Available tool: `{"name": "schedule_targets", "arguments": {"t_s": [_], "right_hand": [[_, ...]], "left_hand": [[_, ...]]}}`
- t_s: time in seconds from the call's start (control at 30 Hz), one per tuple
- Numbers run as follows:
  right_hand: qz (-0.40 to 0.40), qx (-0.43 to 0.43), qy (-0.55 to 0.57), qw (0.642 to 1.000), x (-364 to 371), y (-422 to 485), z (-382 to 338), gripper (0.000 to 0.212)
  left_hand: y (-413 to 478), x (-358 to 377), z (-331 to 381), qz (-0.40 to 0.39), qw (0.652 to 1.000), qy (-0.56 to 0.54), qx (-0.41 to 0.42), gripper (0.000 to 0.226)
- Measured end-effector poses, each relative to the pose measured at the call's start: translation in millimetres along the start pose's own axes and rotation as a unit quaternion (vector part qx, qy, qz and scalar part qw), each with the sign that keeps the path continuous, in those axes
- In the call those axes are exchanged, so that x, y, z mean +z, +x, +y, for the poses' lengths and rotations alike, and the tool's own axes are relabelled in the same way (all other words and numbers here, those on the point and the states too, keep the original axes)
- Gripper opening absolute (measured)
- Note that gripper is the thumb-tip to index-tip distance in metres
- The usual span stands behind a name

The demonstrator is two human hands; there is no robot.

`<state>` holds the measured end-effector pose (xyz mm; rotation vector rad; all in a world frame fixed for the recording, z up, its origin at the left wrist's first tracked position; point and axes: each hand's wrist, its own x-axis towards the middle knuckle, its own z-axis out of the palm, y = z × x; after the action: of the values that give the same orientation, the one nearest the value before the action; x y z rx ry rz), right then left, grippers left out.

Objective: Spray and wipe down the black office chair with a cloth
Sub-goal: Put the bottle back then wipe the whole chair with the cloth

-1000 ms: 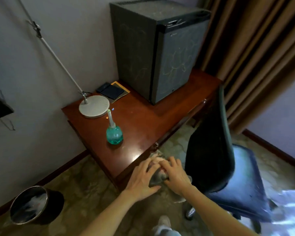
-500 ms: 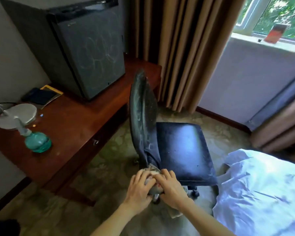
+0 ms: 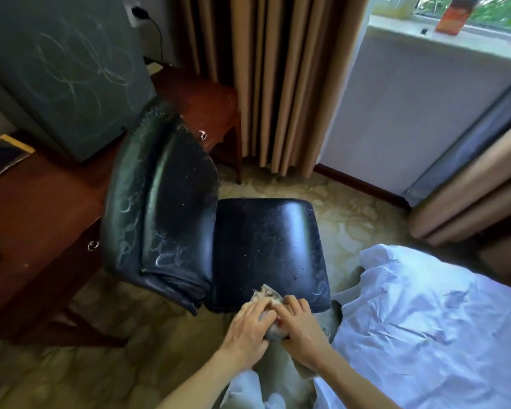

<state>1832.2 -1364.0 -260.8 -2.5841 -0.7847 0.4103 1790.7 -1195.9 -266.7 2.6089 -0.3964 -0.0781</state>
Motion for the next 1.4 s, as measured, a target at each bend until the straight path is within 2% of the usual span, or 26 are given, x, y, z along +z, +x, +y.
{"name": "schedule_targets", "arguments": {"t_s": [0.1,0.27,0.47,0.67,0.83,1.03,1.13,1.27,1.4], "right_hand": [[-0.011,0.014,-0.001,1.000,-0.1,19.7,18.2,0.060],[-0.010,0.041,0.001,0.999,-15.8,52.3,43.9,0.060],[-0.018,0.018,-0.020,0.999,-41.6,107.2,62.2,0.059],[-0.032,0.006,-0.026,0.999,-44.7,134.9,83.4,0.056],[-0.055,-0.035,-0.017,0.998,-41.1,151.7,111.1,0.050],[-0.083,-0.096,-0.005,0.992,-33.1,184.8,166.4,0.047],[-0.080,-0.139,-0.005,0.987,-29.0,209.3,200.7,0.046],[-0.070,-0.160,0.003,0.985,-7.0,252.5,237.2,0.044],[-0.041,-0.168,0.012,0.985,45.2,284.0,262.4,0.046]], "left_hand": [[27.3,4.3,-9.8,-0.015,1.000,0.001,0.005,0.053],[72.6,3.9,-22.2,-0.021,1.000,-0.015,0.008,0.044],[120.5,-4.3,-41.7,0.006,1.000,-0.022,-0.011,0.045],[152.0,-6.3,-54.1,0.000,1.000,-0.003,-0.014,0.052],[167.1,19.2,-53.4,0.006,0.998,0.012,-0.062,0.049],[199.6,59.2,-51.3,0.024,0.991,0.010,-0.132,0.059],[225.9,81.3,-56.1,0.040,0.987,0.015,-0.153,0.057],[262.1,112.2,-85.8,0.047,0.981,0.037,-0.186,0.054],[275.9,155.3,-128.8,0.074,0.977,0.045,-0.195,0.047]]}}
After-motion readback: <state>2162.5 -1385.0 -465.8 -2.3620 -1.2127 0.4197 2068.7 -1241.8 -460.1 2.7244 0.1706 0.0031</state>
